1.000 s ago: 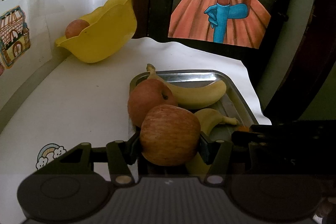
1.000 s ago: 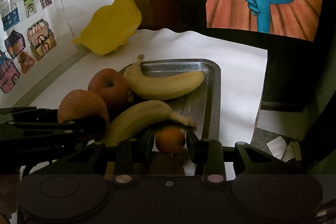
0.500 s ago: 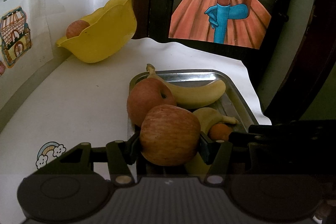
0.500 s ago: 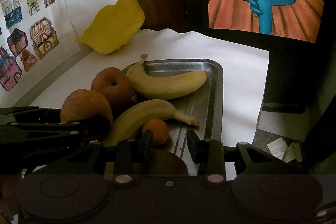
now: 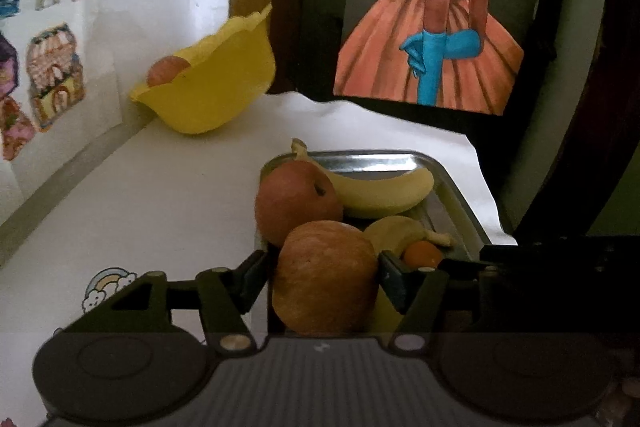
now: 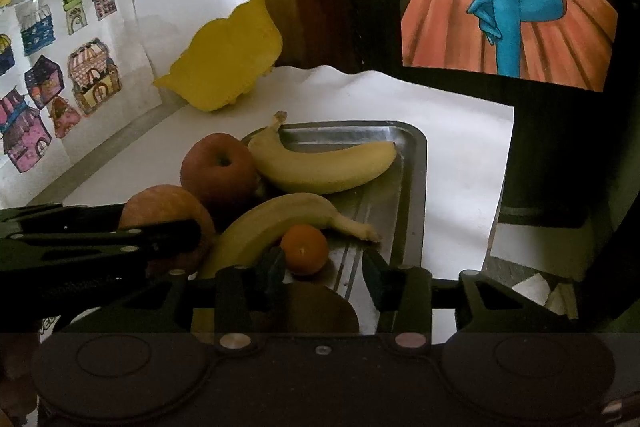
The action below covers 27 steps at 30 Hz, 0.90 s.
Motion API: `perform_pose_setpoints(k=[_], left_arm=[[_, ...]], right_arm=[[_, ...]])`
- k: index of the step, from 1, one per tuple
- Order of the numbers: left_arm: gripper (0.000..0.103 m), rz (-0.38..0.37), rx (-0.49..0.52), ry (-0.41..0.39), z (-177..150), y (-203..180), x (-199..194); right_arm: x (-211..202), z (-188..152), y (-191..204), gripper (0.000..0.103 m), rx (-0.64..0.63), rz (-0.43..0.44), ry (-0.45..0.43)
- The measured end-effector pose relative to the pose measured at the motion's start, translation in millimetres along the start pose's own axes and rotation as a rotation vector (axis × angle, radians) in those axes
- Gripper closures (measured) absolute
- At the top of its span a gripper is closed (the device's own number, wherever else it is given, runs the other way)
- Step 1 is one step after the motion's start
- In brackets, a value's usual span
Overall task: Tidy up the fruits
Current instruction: 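Lower the pear into the tray and open the left tool while the right tool releases the tangerine, then withdraw both tools from the metal tray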
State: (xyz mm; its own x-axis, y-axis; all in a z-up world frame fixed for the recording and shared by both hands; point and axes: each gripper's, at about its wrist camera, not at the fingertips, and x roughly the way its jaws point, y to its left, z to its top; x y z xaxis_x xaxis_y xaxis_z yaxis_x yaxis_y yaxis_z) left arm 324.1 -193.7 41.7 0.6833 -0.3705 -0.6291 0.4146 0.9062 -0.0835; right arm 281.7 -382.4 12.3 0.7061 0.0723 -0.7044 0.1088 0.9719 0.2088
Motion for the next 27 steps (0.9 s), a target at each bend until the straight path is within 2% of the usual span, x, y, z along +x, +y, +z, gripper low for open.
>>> perform_pose_setpoints(k=[5,12,20,25,27], left_arm=[[0.024,0.04,-0.045,-0.089,-10.1,0.9,-17.6],[0.008,0.07,-0.08,-0.195,-20.3,2.8,-35.9],[0.001,0.104,-0.064,-0.319,-37.7,11.2,-52.6],[0.0,0.126,-0.061,-0.368,-51.6,13.8,-63.9],[0.0,0.113,-0.054,-0.374,-57.8,13.2,-71.7]], right_arm=[[-10.7,-5.6,1.0,0.048,-0.049,0.021,-0.063],[-28.7,-15.8,-3.9,0.029,-0.061,0.029,-0.176],[-40.9,-32.9,-8.9,0.01,-0.038,0.01,-0.328],[-53.0,-45.3,-7.3,0.006,-0.047,0.007,-0.407],[-62.5,-53.7,-4.7,0.004,-0.064,0.009,-0.444]])
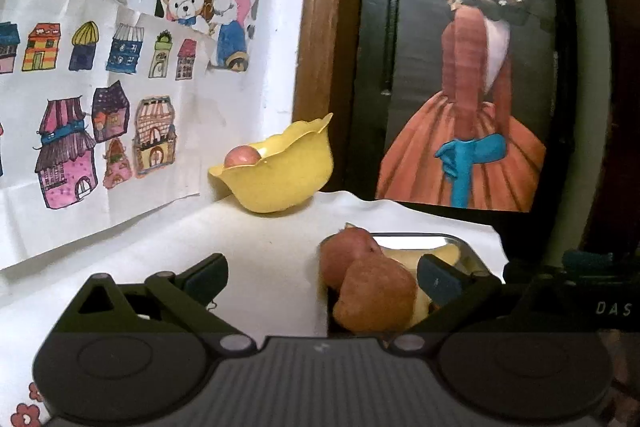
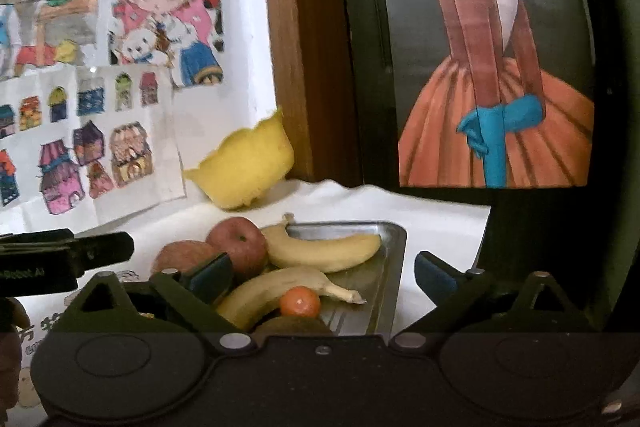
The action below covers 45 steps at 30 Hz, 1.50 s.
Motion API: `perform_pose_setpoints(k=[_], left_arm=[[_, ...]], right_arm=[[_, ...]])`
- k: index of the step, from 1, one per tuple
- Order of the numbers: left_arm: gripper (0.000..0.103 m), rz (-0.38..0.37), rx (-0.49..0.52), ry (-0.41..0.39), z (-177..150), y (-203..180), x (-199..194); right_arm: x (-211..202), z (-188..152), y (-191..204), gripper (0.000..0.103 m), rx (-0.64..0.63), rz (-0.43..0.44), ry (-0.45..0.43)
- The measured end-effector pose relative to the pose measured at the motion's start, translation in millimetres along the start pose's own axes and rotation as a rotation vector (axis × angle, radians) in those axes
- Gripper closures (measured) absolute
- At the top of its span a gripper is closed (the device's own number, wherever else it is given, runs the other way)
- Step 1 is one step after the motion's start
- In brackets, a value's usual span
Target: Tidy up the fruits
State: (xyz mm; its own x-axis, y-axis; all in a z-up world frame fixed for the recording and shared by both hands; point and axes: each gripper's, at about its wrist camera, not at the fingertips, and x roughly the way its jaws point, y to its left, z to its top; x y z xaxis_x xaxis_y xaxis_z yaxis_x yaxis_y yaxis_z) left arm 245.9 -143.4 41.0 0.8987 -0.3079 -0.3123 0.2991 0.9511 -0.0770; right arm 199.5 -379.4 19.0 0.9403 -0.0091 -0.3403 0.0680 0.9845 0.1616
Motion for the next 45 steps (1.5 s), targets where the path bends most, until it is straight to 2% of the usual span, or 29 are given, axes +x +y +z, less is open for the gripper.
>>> perform_pose_setpoints(k=[4,9,12,15,21,35,45], left_arm=[[0.0,-0.002,-0.048,0.01,-3.7,0.6,-33.0],[0.0,0.037,-0.112,0.001,-15.2,-1.2,-104.6],[0.0,0.025,-0.094,-0.017,-15.9,-1.1,-149.3],[0.0,0.033,-0.073,-0.06,-20.1,-0.8,-185.6],[0.0,0.016,-0.072,-0.093,-32.8,4.4,-237.3],[0.0,0.028,-0.11,-0.068,-75.3,34.8,-296.1],[0.0,0.063,-0.133,-0.036,-92.7,57.2,-297.6]], right_arm=[[-38.1,-6.4,12.3,0.001,-0.018,0.011,-0.076],[-106.6,-8.5,37.2,0.001,-0.005,0.041,-0.083],[-152.0,-5.2,53.7,0.001,-0.042,0.078,-0.093],[-196.5,-9.9,68.3,0.001,-0.078,0.052,-0.15],[-248.7,-26.5,86.1,0.001,-0.082,0.031,-0.153],[-305.6,-64.9,130.2,0.001,-0.068,0.027,-0.141],[-304.3,-81.8,145.9,0.001,-0.056,0.022,-0.116]])
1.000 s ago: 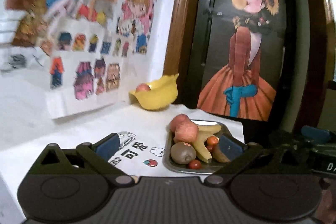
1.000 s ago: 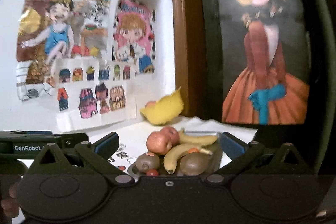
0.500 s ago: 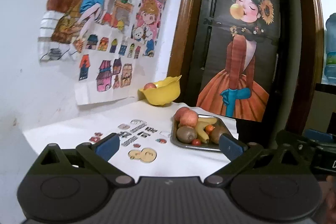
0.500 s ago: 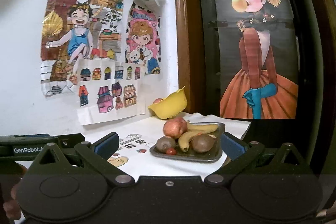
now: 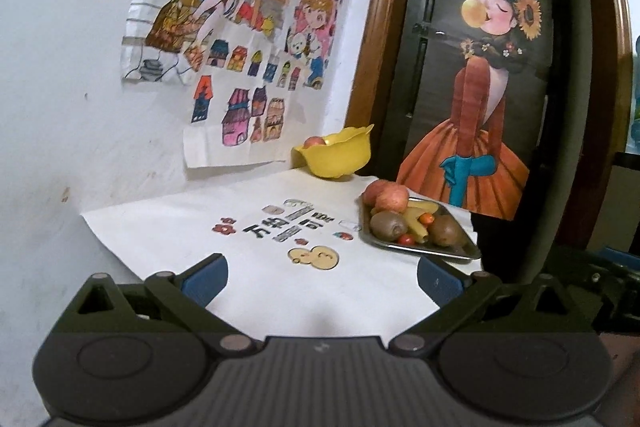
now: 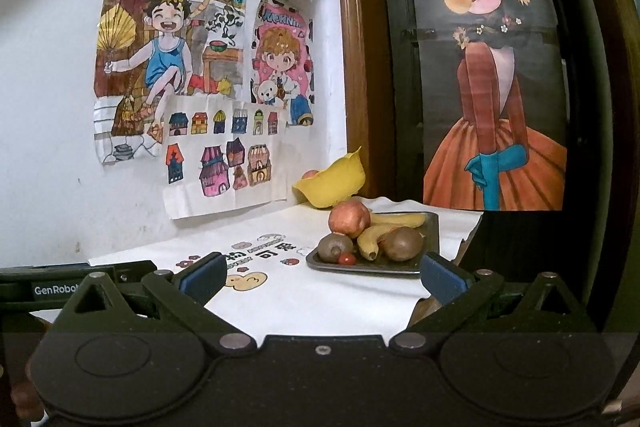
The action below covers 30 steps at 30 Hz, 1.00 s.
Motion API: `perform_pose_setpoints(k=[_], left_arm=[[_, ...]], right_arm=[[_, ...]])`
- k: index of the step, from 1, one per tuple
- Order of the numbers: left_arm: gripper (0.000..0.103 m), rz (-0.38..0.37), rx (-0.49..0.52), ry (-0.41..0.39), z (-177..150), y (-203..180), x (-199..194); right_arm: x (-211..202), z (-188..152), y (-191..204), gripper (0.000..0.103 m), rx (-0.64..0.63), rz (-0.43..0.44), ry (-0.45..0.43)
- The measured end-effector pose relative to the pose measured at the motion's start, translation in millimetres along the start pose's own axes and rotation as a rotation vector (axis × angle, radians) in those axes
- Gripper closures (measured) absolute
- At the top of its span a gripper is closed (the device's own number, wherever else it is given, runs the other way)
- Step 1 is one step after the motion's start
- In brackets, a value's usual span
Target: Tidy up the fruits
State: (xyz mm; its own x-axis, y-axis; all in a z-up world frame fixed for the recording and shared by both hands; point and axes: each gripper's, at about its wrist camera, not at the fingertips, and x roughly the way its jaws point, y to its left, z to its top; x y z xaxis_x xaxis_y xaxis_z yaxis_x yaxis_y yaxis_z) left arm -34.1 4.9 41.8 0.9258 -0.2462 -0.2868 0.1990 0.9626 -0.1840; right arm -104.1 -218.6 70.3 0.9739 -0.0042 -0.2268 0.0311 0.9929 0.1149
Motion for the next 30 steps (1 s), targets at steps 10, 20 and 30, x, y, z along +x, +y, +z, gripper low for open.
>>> perform_pose_setpoints(k=[10,20,30], left_arm=[[0.0,0.039,0.033,0.005,-3.8,7.9,31.6],[0.0,0.073,0.053,-0.007,-9.5,6.2,57.5],[0.0,0.084,0.043,0.003,-13.3,11.4,62.6]], right_arm=[[30.3,-10.4,9.3,0.001,-0.022,-0.008,0.016],[58.1,-19.4,6.6,0.001,-0.022,-0.019,0.02],[70.0,-30.2,6.1,0.001,-0.004,-0.017,0.049]])
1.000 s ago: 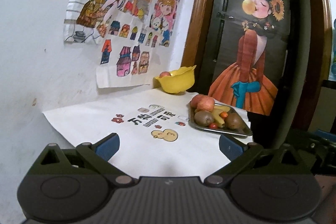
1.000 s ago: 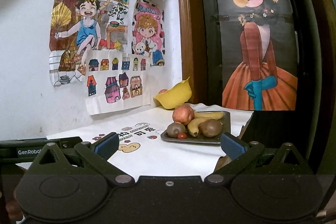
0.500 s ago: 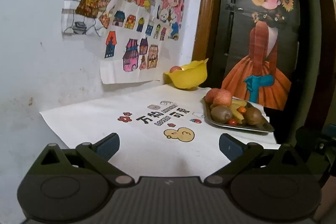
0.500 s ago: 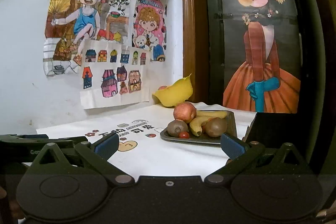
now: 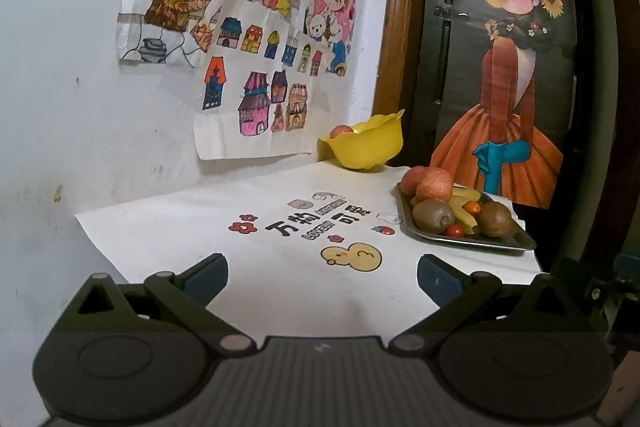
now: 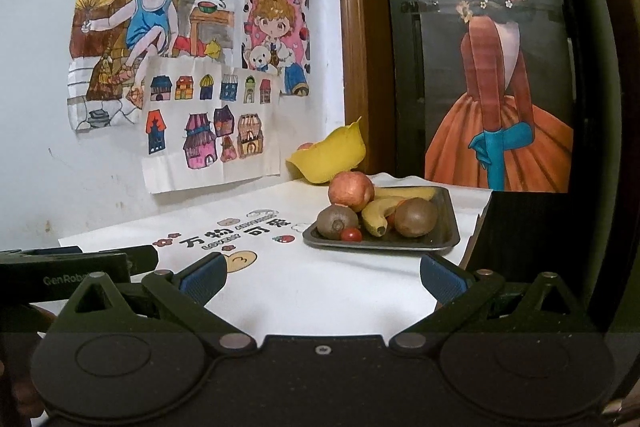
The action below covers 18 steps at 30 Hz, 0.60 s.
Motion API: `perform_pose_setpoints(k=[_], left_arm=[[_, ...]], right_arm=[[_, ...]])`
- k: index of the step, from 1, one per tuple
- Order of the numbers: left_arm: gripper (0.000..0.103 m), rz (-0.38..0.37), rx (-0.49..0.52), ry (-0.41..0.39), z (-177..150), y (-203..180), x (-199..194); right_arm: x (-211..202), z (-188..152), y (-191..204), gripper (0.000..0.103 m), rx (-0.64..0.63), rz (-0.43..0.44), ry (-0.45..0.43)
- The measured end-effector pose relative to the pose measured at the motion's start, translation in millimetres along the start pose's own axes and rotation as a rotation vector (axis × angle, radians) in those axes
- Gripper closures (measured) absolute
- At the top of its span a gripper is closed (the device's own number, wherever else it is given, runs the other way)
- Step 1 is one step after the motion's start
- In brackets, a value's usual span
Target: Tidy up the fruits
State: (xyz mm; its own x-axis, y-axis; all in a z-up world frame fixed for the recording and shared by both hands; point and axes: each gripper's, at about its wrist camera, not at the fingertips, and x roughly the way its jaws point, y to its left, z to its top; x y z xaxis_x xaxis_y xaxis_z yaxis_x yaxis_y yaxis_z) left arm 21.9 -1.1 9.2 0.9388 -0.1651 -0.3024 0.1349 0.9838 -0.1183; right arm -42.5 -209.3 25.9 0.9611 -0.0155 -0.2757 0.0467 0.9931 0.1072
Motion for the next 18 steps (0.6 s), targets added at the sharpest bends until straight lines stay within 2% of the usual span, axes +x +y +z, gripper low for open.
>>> perform_pose_setpoints(k=[18], left_arm=[[0.0,0.049,-0.001,-0.006,-5.1,3.8,-2.1]], right_arm=[[8.8,-8.3,-2.0,0.001,0.014,0.004,0.017]])
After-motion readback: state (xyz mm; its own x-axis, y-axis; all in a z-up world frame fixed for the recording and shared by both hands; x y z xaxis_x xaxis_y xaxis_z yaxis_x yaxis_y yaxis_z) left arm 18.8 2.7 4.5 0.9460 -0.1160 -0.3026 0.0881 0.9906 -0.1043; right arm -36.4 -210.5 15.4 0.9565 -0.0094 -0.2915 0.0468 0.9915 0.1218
